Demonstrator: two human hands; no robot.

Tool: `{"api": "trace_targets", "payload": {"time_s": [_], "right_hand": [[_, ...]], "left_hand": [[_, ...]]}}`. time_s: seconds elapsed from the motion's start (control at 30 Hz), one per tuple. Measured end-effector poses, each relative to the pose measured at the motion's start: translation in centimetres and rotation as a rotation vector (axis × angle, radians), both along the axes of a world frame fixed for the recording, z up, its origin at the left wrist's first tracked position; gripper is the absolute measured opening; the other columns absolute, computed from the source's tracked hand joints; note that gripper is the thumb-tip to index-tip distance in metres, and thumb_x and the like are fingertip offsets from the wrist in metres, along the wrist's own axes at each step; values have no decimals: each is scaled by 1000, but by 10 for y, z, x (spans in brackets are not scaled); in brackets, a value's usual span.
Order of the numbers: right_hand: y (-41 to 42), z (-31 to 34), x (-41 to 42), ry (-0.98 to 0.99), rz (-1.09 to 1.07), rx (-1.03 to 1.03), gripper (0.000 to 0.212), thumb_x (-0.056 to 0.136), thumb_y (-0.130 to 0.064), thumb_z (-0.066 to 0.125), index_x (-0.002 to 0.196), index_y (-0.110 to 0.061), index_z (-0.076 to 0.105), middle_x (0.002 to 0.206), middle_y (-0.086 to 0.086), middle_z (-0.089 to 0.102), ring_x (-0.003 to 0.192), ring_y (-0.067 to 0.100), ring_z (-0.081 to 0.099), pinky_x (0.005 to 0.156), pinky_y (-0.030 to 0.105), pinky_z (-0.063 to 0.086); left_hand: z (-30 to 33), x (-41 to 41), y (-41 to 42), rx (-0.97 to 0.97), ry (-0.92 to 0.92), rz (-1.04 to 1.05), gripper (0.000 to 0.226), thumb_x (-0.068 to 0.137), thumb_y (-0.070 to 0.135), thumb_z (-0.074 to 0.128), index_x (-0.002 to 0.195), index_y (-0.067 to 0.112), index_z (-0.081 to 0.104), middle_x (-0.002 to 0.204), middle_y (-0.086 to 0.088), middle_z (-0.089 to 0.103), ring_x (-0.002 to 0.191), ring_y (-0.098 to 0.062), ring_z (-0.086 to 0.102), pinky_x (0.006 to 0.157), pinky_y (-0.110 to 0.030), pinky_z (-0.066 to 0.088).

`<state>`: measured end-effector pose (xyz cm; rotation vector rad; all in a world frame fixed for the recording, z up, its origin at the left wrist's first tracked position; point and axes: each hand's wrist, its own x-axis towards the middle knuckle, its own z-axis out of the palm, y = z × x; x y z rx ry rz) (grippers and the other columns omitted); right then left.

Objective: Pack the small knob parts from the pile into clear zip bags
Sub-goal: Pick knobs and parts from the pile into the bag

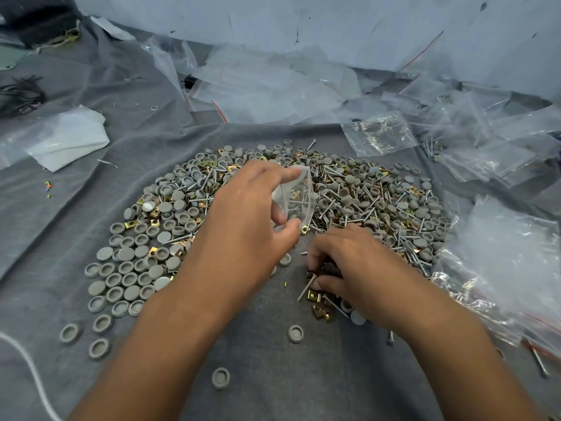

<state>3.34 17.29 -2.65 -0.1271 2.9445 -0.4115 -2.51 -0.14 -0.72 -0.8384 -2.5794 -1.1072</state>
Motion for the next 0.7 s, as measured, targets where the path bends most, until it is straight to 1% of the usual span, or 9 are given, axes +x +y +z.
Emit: {"api": "trace_targets", "payload": {"time_s": [0.1, 0.23, 0.3, 0.4, 0.47, 0.53, 0.63, 0.67, 0.7], "right_hand": [[-1, 2, 0, -26, -28, -48, 20, 91, -38, 72, 92, -39, 52, 90, -20, 50, 88, 4, 53, 80, 33, 51], [1, 4, -3, 53, -60, -88, 21, 94, -38, 69, 89, -44, 49, 90, -22, 53, 86, 1, 52, 77, 26, 47], [4, 6, -3, 200, -88, -174, 13, 95, -35, 66, 94, -42, 55, 91, -23, 54, 89, -4, 52, 76, 15, 41], [1, 15, 2, 581, -89, -369, 5, 96, -26, 67, 98, -29, 63, 87, -24, 53, 83, -8, 51, 72, 6, 36], [-4, 18, 2, 766, -91, -447, 8, 97, -20, 68, 101, -27, 65, 91, -24, 54, 81, -6, 52, 73, 5, 37], [-10, 18, 0, 863, -80, -447, 8, 97, -17, 69, 103, -23, 69, 94, -18, 57, 84, -6, 53, 75, 8, 39], [-16, 13, -5, 837, -69, -390, 18, 99, -17, 66, 114, -15, 75, 100, -4, 61, 92, 4, 57, 79, 22, 50], [-17, 12, -6, 823, -73, -387, 21, 99, -17, 66, 118, -16, 75, 102, -2, 61, 92, 5, 57, 80, 23, 50], [-18, 12, -6, 829, -85, -397, 22, 99, -17, 66, 120, -16, 73, 102, -3, 60, 91, 1, 55, 79, 17, 47]], "left_hand": [[0, 0, 0, 6, 0, -3, 57, 80, 15, 80, 132, 26, 61, 112, 13, 58, 76, -4, 59, 87, -7, 39], [-1, 0, 0, 10, -4, 2, 57, 79, 14, 80, 132, 27, 61, 113, 13, 57, 77, -6, 59, 84, -4, 38], [-2, 0, -1, 3, -4, 3, 58, 79, 15, 81, 132, 28, 61, 112, 14, 57, 76, -6, 59, 83, -5, 39], [-2, -1, -1, 10, -9, -5, 58, 79, 16, 81, 133, 27, 61, 112, 14, 56, 77, -6, 59, 83, -8, 40], [-2, -1, 0, 12, -6, -6, 58, 79, 16, 81, 133, 28, 61, 111, 14, 56, 77, -5, 58, 83, -9, 41], [-3, -1, 1, 12, 0, -12, 57, 79, 16, 80, 132, 27, 61, 113, 14, 56, 75, -4, 58, 83, -8, 40], [-3, 1, 3, 14, 5, -19, 55, 79, 13, 79, 130, 24, 63, 114, 13, 56, 75, -5, 59, 82, -6, 40], [-3, 0, 4, 13, 7, -19, 53, 79, 13, 79, 129, 24, 63, 113, 13, 56, 75, -5, 59, 82, -7, 40], [-3, 0, 3, 11, 8, -17, 53, 79, 13, 80, 128, 24, 63, 113, 12, 56, 76, -4, 59, 82, -8, 40]]}}
